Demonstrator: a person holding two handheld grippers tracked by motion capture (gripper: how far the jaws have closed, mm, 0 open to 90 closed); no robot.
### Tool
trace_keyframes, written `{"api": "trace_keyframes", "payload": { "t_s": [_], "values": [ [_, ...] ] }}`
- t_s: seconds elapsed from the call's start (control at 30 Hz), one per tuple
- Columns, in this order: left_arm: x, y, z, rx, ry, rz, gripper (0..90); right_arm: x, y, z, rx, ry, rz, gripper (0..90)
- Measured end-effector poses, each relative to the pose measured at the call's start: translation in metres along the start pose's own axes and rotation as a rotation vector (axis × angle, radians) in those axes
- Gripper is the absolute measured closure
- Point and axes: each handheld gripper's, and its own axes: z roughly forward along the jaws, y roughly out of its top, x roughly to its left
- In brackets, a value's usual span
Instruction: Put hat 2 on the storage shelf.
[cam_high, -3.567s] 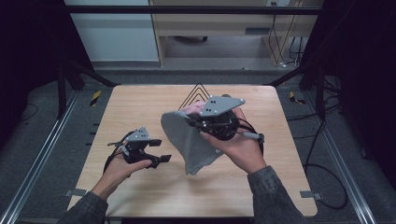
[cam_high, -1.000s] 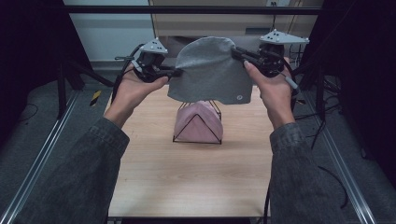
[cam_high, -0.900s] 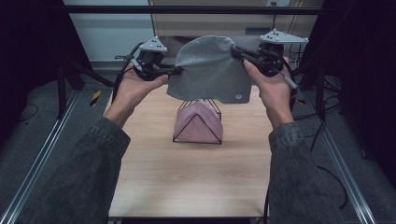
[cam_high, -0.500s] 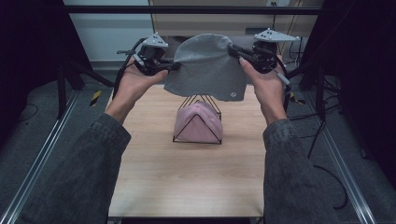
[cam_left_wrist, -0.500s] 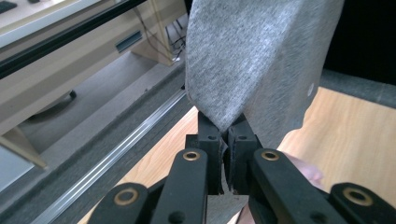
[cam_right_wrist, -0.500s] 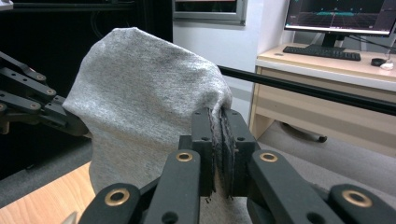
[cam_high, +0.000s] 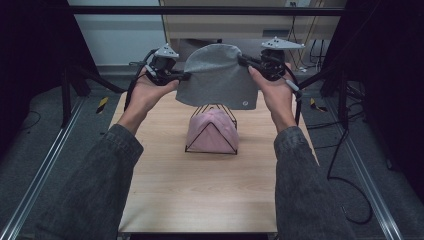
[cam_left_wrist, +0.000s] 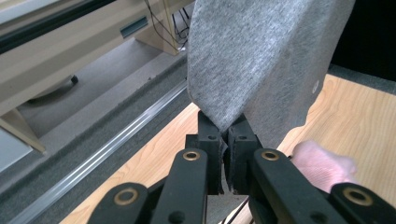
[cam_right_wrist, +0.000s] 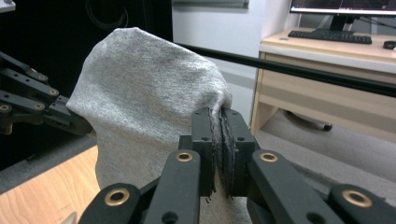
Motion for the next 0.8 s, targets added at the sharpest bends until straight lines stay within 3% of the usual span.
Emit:
{"api": "trace_keyframes", "payload": {
  "t_s": [0.13,0.4,0.8],
  "values": [
    [0.002,-0.007,0.006,-0.001,0.003,-0.019,86.3,0.001,-0.009,0.007,0.014,0.001,0.003,85.3],
    [0.002,-0.016,0.013,0.012,0.015,-0.008,86.3,0.0,-0.021,0.013,0.019,0.009,0.012,85.3],
    [-0.003,-0.041,0.03,0.052,-0.002,-0.029,86.2,0.0,-0.05,0.021,0.068,0.016,0.019,85.4]
  ]
}}
